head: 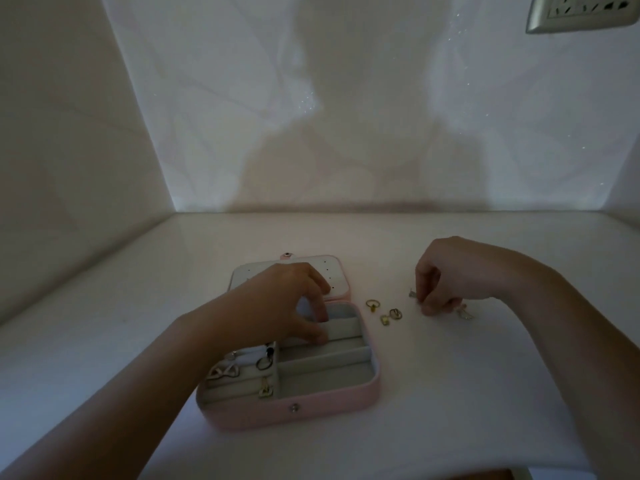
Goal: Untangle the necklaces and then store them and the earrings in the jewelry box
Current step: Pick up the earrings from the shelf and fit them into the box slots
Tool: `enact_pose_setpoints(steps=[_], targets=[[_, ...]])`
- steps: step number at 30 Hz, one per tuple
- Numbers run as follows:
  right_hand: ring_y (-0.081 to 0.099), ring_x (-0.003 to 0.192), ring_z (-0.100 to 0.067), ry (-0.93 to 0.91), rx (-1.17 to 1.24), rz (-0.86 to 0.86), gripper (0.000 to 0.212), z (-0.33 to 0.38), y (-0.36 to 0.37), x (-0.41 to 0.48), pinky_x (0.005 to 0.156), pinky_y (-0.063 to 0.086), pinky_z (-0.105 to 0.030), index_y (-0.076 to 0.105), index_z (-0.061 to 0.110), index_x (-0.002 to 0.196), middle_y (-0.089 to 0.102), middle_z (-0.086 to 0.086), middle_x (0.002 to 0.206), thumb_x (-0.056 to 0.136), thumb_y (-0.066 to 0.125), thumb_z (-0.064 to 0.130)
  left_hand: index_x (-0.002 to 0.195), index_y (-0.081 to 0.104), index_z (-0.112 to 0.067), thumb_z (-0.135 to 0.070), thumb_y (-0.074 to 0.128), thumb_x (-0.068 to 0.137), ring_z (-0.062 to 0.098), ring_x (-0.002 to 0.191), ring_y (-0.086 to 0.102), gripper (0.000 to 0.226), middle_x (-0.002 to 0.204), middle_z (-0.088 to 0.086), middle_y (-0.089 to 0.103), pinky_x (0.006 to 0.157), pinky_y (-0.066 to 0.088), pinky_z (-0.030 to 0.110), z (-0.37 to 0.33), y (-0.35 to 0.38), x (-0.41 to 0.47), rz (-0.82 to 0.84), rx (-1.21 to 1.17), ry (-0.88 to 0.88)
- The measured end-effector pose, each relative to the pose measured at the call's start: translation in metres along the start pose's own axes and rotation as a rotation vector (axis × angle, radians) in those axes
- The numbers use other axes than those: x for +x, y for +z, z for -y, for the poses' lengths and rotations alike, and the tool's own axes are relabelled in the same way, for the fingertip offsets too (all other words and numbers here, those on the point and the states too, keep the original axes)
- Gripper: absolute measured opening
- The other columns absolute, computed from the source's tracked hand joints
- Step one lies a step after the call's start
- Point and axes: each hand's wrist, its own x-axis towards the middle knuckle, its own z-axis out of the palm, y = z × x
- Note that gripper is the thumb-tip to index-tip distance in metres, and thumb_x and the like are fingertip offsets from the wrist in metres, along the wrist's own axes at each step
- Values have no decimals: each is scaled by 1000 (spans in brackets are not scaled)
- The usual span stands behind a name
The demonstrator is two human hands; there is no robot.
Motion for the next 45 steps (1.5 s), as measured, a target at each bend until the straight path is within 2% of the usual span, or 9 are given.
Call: enact_pose_setpoints(steps=[5,12,19,23,25,29,32,38,45], targets=[[66,52,-6,10,-16,-22,15,5,2,-2,49,45,-13,72,19,68,70,5,58,68,85,10,73,59,-39,-39,76,76,-1,114,37,17,130,-20,46,91,24,18,-3,0,-3,-8,-38,-15],[64,49,-5,24,-71,-37,22,13,5,-3,46,42,-12,69,23,58,67,7,52,69,83,10,70,58,-36,-38,76,76,-4,109,34,19,132,-19,47,88,23,17,-2,1,-6,-18,-27,-25],[66,62,-9,2,-228,-128,22,17,11,0,49,42,-16,63,25,66,67,5,72,75,74,8,77,63,-35,-41,73,79,-2,111,42,11,127,-17,52,90,28,15,-2,-1,-9,-21,-116,-33],[69,64,-13,-176,252,-149,16,20,3,-5,59,51,-22,70,18,75,72,-1,70,75,77,4,96,73,-27,-29,69,85,-7,93,61,11,103,-17,69,80,43,4,-2,-1,-7,-155,-395,-42],[69,68,-13,-300,497,-84,13,26,2,-9,64,52,-22,72,15,81,73,-4,75,77,75,3,98,73,-26,-18,69,86,-5,91,65,15,97,-13,73,85,47,7,-6,-3,-7,-185,-612,-41],[68,72,-15,-479,722,18,11,36,5,-14,66,53,-20,72,13,82,71,-5,77,72,72,13,106,69,-18,-3,69,82,11,101,68,28,103,0,74,93,51,23,-12,-2,-10,-86,-923,-8],[66,70,-13,-527,775,34,13,40,8,-12,66,52,-20,69,10,82,69,-5,75,69,72,11,105,70,-11,2,71,79,15,98,70,29,101,5,74,88,54,24,-15,-1,-10,-70,-1021,-17],[66,67,-13,-540,777,32,17,44,12,-12,64,51,-19,64,4,82,69,-7,72,68,73,6,94,71,-3,-5,72,77,16,75,72,17,87,13,74,68,57,21,-17,0,-9,-203,-1120,-85],[66,66,-15,-522,810,41,20,45,13,-12,64,53,-22,65,7,80,70,-12,76,64,76,7,81,73,-8,-7,69,80,12,69,69,4,76,7,73,62,54,18,-16,-3,-9,-212,-1156,-99]])
